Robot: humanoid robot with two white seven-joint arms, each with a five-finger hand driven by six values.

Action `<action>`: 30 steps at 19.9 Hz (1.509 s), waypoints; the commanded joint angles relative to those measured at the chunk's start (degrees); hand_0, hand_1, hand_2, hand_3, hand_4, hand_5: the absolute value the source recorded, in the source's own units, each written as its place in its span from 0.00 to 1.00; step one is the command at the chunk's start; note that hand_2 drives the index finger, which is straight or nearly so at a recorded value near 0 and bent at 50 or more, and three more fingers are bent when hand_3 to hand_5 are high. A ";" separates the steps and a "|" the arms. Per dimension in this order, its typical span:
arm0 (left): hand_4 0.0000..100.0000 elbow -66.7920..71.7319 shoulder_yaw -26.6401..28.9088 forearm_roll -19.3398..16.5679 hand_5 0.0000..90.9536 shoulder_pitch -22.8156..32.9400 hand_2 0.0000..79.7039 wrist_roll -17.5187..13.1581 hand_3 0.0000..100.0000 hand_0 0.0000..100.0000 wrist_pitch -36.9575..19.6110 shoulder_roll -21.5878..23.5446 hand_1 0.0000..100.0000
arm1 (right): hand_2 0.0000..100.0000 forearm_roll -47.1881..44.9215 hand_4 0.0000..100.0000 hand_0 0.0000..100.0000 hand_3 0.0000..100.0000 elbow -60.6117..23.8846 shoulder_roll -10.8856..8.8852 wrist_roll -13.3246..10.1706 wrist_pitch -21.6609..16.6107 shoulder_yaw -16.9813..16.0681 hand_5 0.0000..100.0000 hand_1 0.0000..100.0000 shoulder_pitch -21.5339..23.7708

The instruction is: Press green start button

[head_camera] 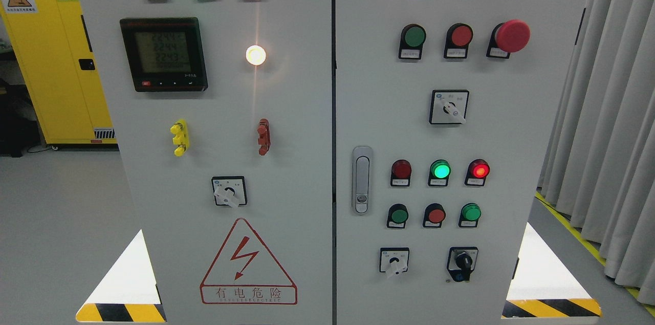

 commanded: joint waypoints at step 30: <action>0.00 -1.59 -0.18 -0.09 0.00 -1.49 0.00 -0.01 0.00 0.12 -0.10 -3.98 0.56 | 0.00 36.02 0.67 0.23 0.66 -65.03 0.72 2.17 -22.18 -1.55 0.67 0.58 -17.76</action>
